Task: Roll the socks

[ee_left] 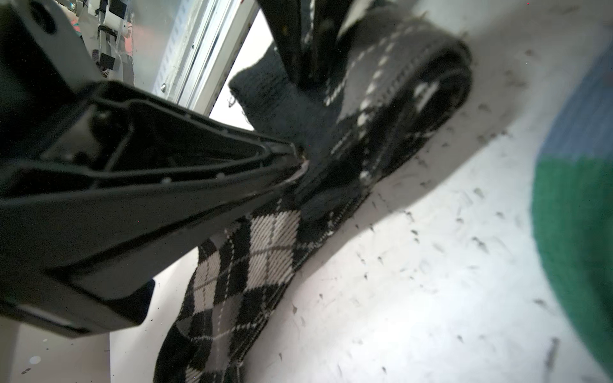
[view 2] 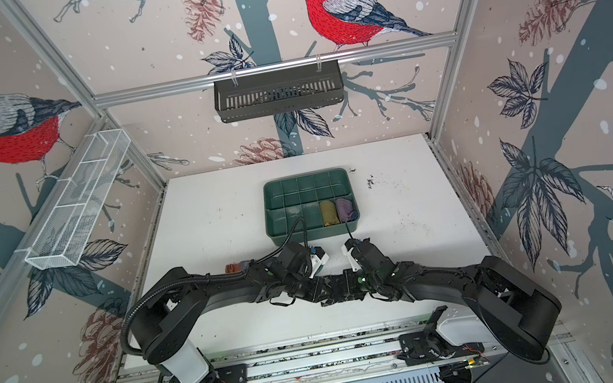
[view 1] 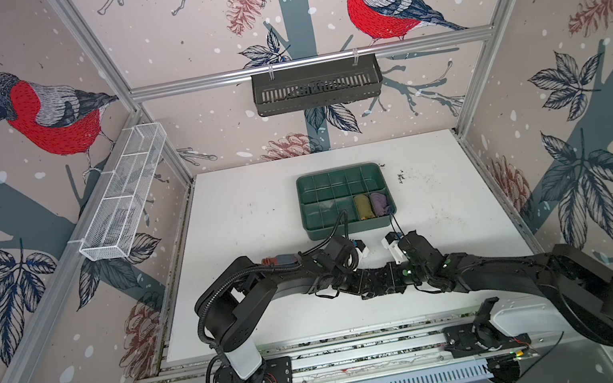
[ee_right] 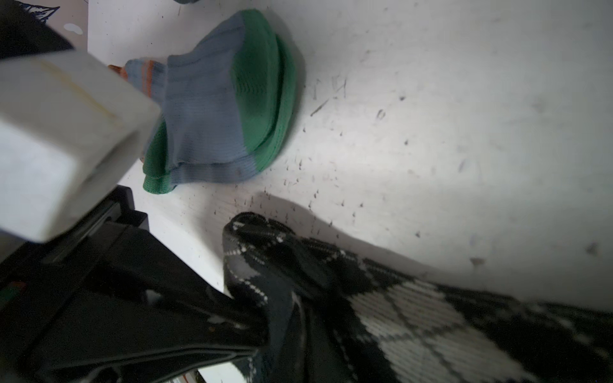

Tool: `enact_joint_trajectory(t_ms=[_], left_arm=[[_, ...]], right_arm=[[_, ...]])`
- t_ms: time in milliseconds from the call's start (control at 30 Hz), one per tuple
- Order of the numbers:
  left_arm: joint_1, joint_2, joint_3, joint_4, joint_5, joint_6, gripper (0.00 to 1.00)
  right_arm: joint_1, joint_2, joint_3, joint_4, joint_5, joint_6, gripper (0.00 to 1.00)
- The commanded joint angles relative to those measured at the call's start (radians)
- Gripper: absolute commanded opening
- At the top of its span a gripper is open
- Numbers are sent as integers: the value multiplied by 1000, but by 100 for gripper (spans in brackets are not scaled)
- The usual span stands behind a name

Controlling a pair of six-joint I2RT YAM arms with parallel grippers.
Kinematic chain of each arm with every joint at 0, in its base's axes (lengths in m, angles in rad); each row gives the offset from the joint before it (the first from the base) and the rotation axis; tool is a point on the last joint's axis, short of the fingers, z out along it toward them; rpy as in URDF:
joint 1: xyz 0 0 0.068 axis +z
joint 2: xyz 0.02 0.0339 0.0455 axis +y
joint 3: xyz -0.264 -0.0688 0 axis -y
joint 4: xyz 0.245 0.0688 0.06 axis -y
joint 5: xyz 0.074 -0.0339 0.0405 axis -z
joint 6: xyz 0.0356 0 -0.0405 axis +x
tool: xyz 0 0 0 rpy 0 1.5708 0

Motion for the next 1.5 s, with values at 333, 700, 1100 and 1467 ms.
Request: enact_joint_trajectory(t_ms=[333, 700, 1100, 1467], left_arm=[[0, 17, 18, 0, -3, 2, 12], [0, 23, 34, -4, 2, 4, 17], [25, -113, -67, 85, -35, -38, 36], [58, -167, -145, 118, -42, -59, 44]], right_arm=[[26, -177, 25, -127, 1, -27, 13], [57, -100, -2, -81, -9, -6, 8], [45, 9, -9, -55, -7, -15, 6], [43, 4, -9, -52, -9, -13, 6]])
